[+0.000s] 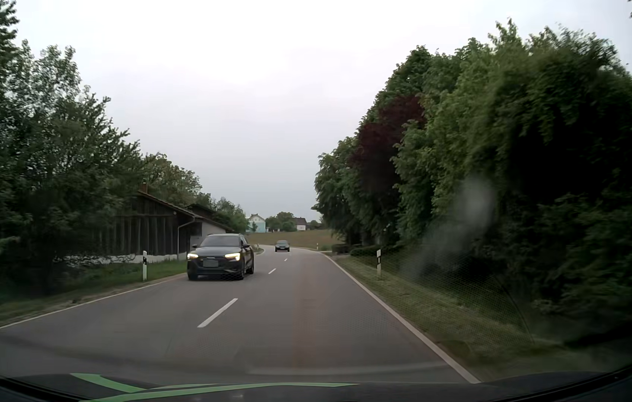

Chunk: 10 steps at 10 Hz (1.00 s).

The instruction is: Follow the waypoints while adhering to traffic rules and regulations

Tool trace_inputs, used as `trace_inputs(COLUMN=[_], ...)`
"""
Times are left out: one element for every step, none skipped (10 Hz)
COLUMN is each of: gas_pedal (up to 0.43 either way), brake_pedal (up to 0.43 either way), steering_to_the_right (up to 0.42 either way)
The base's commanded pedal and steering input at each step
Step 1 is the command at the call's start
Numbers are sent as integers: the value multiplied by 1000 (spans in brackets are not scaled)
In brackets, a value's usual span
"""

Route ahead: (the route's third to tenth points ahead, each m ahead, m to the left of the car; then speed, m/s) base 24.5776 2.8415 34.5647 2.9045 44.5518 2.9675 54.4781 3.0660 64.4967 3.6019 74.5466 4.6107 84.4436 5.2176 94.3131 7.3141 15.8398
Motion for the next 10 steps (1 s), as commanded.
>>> trace_inputs(gas_pedal=[59, 47, 28, 28, 28, 28, 20, 20, 20, 20], brake_pedal=[0, 0, 0, 0, 0, 0, 0, 0, 0, 0], steering_to_the_right=[-2, -3, -3, -3, -3, -3, -3, -3, -3, -3])
